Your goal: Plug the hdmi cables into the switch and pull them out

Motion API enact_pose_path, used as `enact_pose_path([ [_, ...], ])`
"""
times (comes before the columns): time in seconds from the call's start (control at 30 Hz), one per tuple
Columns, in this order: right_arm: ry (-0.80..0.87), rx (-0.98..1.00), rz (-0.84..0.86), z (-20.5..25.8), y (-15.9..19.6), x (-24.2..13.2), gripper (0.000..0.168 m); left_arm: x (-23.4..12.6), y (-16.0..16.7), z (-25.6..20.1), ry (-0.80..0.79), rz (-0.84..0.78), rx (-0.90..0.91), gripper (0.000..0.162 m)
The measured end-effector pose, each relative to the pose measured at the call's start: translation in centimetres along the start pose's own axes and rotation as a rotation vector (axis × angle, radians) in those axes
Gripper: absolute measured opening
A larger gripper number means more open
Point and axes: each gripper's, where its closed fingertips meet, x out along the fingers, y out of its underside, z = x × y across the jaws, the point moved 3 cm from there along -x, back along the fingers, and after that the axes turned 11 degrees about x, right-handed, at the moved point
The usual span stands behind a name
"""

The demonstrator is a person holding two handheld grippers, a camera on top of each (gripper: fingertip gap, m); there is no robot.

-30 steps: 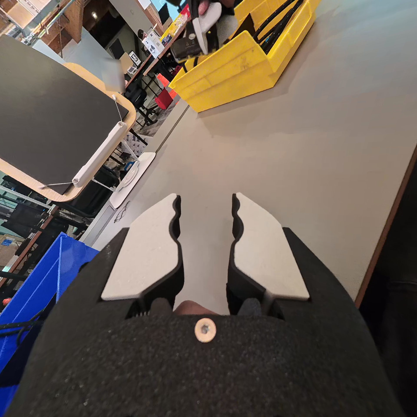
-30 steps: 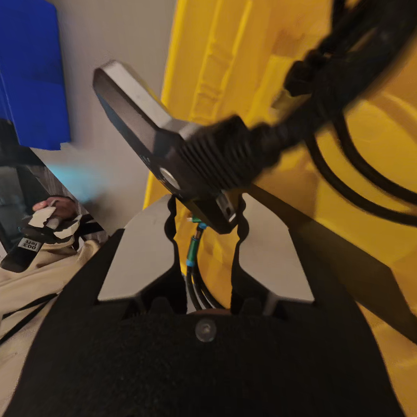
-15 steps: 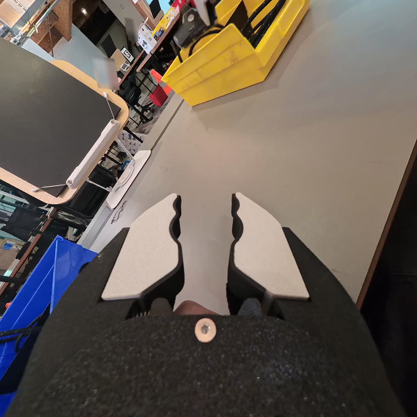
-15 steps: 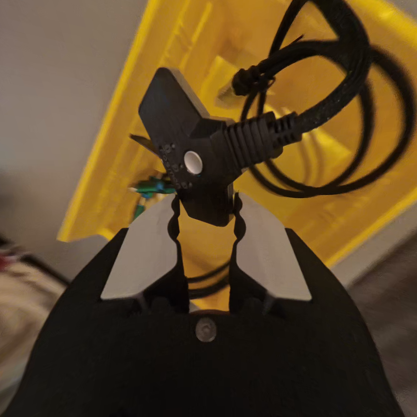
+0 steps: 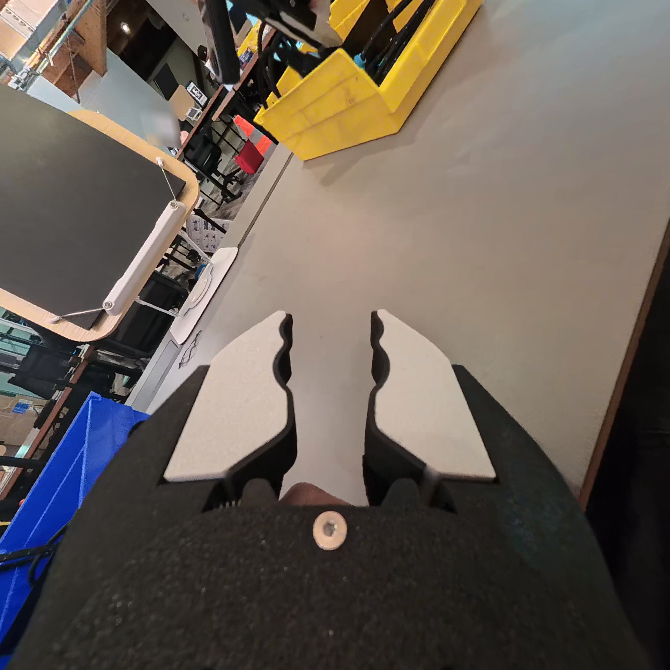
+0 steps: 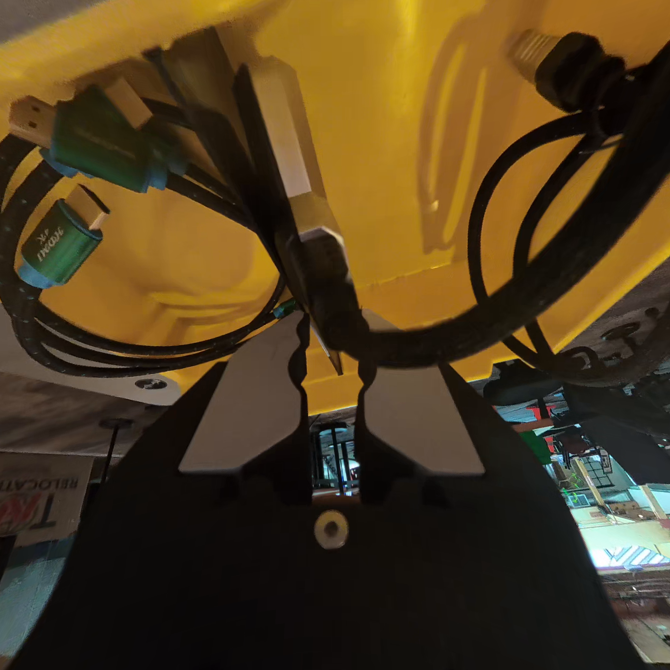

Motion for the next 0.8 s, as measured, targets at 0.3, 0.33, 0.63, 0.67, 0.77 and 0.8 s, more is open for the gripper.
enact_pose_path([
  [0.3,-0.148,0.208,-0.397,0.0,2.4,-6.8,0.041,-1.2,0.8,0.3,0.008,0.014,-0.063,0.041],
  [0.33,-0.151,0.254,-0.503,0.3,2.6,-8.1,0.041,-1.2,0.8,0.4,0.02,0.017,-0.095,0.041],
  [0.63,-0.32,0.615,-1.663,19.5,3.8,-11.8,0.047,-3.7,3.8,3.0,0.068,0.04,-0.687,0.044],
  [0.67,-0.386,0.707,-1.739,22.5,3.9,-10.5,0.044,-4.3,4.3,3.2,0.048,0.039,-0.732,0.044],
  [0.77,-0.598,0.927,-1.799,31.0,3.5,-5.5,0.043,-6.2,5.4,3.5,-0.014,0.057,-0.813,0.046],
  [0.8,-0.64,0.939,-1.749,32.4,3.7,-5.2,0.049,-6.7,5.4,3.7,-0.029,0.058,-0.836,0.048],
])
